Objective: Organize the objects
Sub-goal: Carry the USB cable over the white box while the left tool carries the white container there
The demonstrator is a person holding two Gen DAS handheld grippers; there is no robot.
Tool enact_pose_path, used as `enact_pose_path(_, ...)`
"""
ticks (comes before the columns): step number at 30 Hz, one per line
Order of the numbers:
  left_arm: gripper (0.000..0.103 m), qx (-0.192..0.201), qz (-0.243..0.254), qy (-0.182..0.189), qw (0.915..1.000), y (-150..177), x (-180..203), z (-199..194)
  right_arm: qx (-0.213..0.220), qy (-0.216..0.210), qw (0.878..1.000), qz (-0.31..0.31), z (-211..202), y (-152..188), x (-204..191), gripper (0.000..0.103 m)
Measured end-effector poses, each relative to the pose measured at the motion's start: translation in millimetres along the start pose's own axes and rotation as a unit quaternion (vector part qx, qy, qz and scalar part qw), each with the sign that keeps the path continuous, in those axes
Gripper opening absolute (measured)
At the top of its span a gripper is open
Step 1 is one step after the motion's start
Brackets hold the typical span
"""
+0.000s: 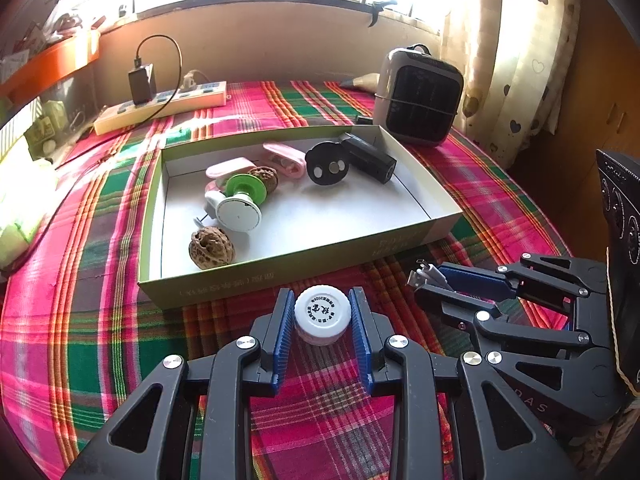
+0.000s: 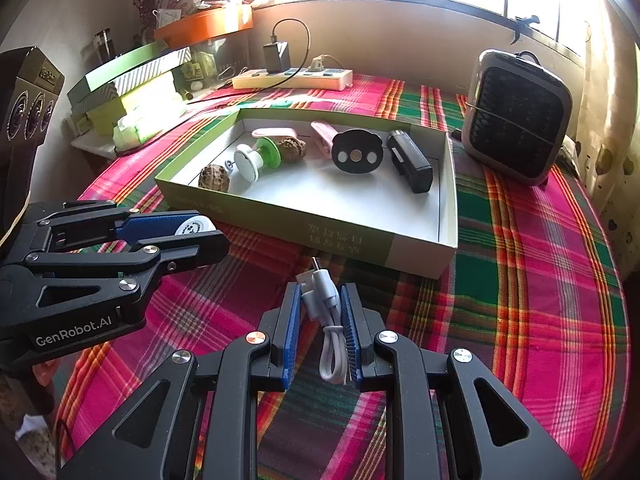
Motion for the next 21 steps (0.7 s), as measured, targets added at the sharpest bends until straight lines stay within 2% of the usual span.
enact_pose_path(10, 0.026, 0.008, 0.005, 0.002, 1.0, -14.0, 2.1, -4.1, 0.013, -0.007, 1.0, 0.011, -10.0, -13.5, 4.6, 0.022)
enact_pose_path(21, 0.026, 0.012, 0.013, 0.006, 0.9998, -36.0, 3.0, 6.1, 0.023, 0.014, 0.999, 0.026, -7.4, -37.2, 24.3, 0.022)
Point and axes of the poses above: each gripper's, at about its wrist camera, not at the fingertips, and z roughly the way its jaws point, x to its right, y to its underside, the point moved 9 cm from there along z, roughly the way its jaws point, and after that the axes turned 4 degrees about -z, right-handed, at the moved point
